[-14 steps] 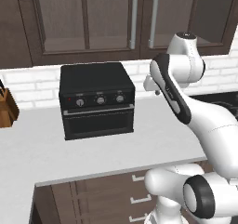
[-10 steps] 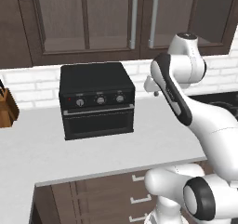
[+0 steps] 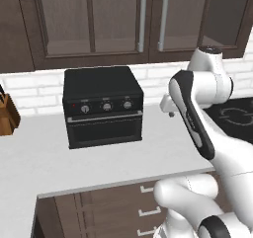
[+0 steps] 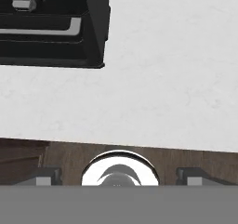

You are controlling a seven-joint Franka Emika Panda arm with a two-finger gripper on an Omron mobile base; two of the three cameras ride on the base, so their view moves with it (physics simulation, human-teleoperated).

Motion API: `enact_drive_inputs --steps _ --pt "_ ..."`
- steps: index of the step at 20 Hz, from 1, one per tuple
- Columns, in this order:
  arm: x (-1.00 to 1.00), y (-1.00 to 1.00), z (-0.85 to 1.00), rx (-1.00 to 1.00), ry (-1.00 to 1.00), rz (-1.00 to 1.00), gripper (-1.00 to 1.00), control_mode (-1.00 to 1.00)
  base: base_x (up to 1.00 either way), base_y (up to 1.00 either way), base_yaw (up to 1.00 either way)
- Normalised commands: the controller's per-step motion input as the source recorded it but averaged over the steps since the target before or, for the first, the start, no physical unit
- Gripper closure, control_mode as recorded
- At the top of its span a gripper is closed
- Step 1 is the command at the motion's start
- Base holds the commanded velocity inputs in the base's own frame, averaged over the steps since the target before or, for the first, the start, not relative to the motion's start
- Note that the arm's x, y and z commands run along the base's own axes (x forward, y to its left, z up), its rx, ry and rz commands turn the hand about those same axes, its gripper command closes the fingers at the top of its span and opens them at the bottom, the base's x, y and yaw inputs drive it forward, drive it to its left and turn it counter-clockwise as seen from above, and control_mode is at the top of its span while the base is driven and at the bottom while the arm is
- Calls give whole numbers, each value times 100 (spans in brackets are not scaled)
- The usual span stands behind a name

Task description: Navigate to the coffee machine.

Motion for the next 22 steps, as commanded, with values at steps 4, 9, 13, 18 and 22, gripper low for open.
enact_drive_inputs --steps 4,9,13,18,22 --pt "-33 0 -28 0 0 0 -100 -100 0 0 0" --pt "-20 0 -15 0 0 0 -100 100 -10 0 0" --pt "0 0 0 0 0 0 -100 100 -19 -10 -6" --pt "0 0 0 0 0 0 -100 100 -35 -42 -34" --pt "0 0 0 0 0 0 -100 100 -51 -44 -43"
